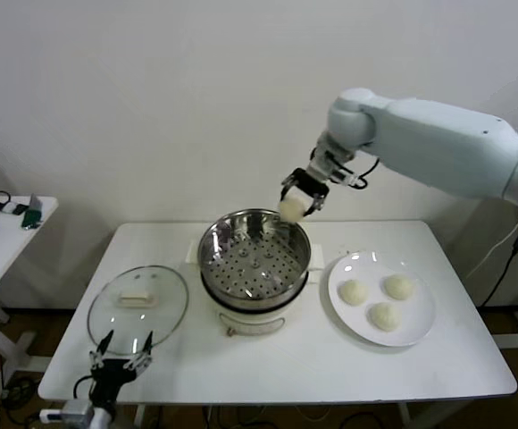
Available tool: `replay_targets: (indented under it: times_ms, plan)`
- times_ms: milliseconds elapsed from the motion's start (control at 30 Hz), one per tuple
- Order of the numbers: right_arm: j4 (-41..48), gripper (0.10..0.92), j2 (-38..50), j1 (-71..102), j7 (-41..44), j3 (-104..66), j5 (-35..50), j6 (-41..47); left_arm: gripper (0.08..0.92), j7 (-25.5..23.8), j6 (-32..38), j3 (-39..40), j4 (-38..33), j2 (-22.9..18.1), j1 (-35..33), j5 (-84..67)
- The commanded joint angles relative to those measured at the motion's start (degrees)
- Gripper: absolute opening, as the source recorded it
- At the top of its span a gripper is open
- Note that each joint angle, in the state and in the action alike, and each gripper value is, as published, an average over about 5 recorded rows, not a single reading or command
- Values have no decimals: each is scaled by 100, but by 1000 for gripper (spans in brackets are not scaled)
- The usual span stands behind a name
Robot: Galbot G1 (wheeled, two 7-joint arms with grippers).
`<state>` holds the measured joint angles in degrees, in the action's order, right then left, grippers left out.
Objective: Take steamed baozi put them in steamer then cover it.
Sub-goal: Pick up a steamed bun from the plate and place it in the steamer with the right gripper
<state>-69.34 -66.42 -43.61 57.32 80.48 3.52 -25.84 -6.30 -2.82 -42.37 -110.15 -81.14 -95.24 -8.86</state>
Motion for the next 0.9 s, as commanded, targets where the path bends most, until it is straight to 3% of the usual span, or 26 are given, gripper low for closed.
replay_targets:
  times_ms: [33,333,700,900]
  plan:
    - [-86,662,-608,247,-283,154,-960,-686,823,0,6,-41,-11,0,-8,-4]
    - [1297,662,-1088,1284,-565,-313,-1975,-924,823,5,39,-33,51,-6,-15,-8]
    - [2094,662,-1358,1882,-1162,-815,-2808,-912,823,8,62,7,131,8,31,-12]
    - [2424,662,-1510,1956,-1222,-920,-2835,-942,823,5,59,30,136,10,49,-10]
